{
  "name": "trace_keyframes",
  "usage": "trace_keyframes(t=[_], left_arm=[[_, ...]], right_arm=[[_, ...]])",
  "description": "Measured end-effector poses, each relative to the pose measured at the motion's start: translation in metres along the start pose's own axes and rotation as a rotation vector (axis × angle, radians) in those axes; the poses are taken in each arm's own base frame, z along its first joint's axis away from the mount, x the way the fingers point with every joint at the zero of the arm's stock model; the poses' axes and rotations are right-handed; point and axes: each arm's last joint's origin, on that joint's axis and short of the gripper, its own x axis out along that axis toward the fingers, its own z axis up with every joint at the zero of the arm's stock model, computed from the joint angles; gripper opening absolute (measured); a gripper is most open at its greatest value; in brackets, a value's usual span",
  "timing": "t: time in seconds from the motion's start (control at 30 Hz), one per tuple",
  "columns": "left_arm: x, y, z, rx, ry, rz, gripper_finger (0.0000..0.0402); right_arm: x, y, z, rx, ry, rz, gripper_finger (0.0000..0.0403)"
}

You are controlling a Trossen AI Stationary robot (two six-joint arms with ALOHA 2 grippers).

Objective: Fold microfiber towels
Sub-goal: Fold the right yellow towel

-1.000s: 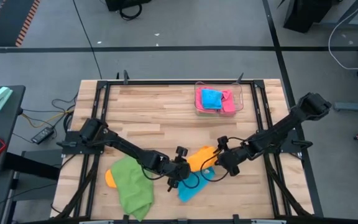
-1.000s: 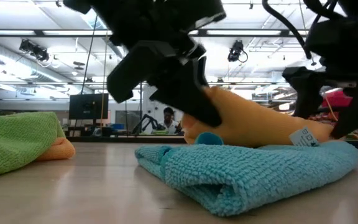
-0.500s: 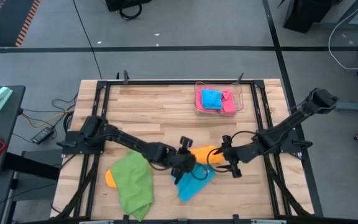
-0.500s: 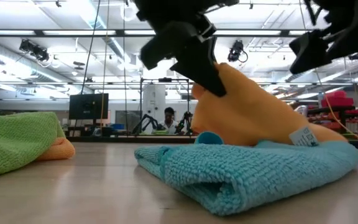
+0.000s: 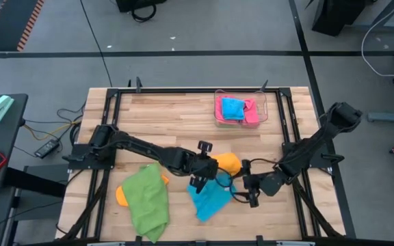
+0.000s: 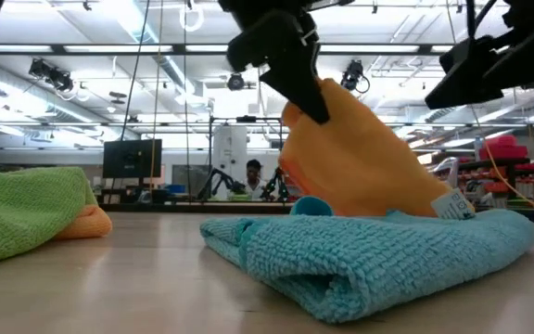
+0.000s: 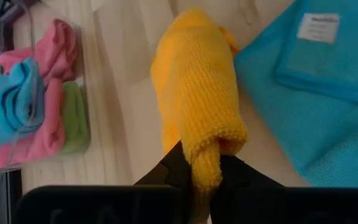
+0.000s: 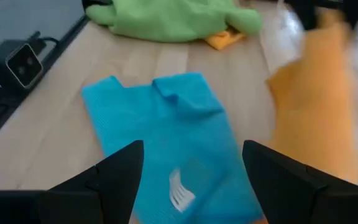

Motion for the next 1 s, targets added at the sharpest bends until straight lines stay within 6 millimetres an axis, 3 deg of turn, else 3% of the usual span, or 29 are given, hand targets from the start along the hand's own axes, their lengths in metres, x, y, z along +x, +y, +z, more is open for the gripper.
trace_keyframes(t=[0.17, 0.33, 0.63, 1.0], left_arm=[[-0.004, 0.011, 0.005, -0.044, -0.008, -0.023, 0.002], [-0.01, 0.016, 0.011, -0.057, -0.032, -0.019, 0.0033], [-0.019, 0.017, 0.02, -0.011, -0.07, -0.015, 0.0024], [-0.028, -0.004, 0.017, 0.023, -0.02, -0.029, 0.0028]], right_arm=[[0.02, 0.004, -0.015, -0.001, 0.029, -0.075, 0.0284], [0.039, 0.0, -0.026, 0.024, 0.027, -0.175, 0.0284], [0.07, -0.025, -0.041, -0.106, 0.135, -0.307, 0.0284], [0.068, -0.053, -0.042, -0.468, 0.31, -0.433, 0.0284]])
